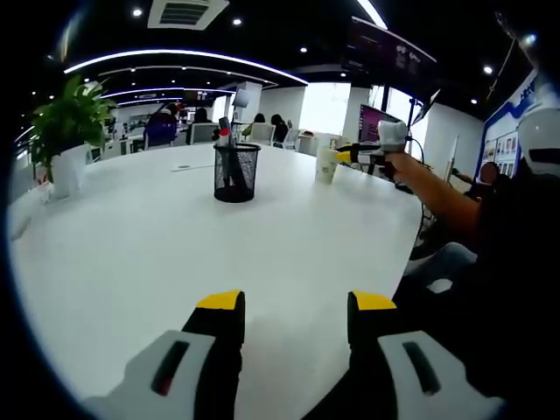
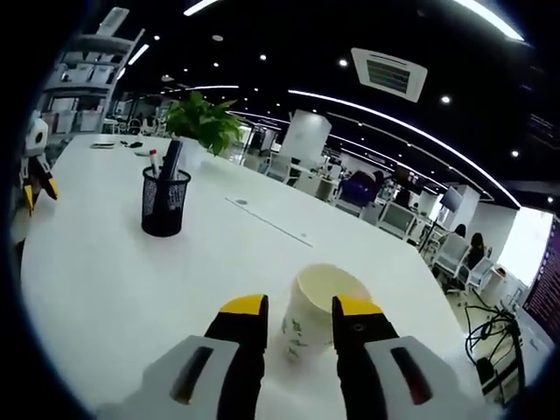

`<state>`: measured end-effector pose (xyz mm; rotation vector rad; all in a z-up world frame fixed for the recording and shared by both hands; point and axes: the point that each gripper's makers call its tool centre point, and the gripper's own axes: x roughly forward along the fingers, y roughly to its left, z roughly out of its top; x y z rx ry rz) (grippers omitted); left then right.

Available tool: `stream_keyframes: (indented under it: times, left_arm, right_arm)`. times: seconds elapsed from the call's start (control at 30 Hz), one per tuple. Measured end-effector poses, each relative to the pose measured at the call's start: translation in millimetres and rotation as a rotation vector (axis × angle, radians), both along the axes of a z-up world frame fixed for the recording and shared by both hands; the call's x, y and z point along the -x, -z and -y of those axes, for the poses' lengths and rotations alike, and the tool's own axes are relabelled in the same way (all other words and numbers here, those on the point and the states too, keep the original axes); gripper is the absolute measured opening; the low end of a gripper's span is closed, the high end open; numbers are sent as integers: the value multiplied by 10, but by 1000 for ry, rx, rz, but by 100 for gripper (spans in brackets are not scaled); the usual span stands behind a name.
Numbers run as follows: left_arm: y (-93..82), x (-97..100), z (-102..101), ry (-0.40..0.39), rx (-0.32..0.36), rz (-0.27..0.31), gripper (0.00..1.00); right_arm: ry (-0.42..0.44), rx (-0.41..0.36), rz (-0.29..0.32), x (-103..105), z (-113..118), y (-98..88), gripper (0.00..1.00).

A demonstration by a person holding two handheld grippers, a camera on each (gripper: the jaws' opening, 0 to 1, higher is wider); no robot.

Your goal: Place the scattered laser pointers and whiteboard markers into the pen holder and stack the scattered paper cups together

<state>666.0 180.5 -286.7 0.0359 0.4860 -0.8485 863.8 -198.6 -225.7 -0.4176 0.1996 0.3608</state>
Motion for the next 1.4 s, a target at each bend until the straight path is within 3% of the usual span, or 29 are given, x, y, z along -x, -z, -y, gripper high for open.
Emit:
stream_keyframes:
  times: [0.2, 0.4, 0.8, 1.4]
  left_arm:
    - [-4, -7, -12, -2, -1, 1, 48]
    - [-1, -5, 2, 3, 1, 2, 48]
    - [7, 6, -24, -4, 4, 0, 48]
    - [29, 5, -34, -6, 8, -4, 48]
  right_arm:
    - [28, -41, 53, 13, 57, -14, 42]
    - [75, -84, 68, 10, 153, 72, 50]
    - [125, -210, -6, -39, 272, 384, 57]
    - [121, -203, -37, -222, 177, 563, 57]
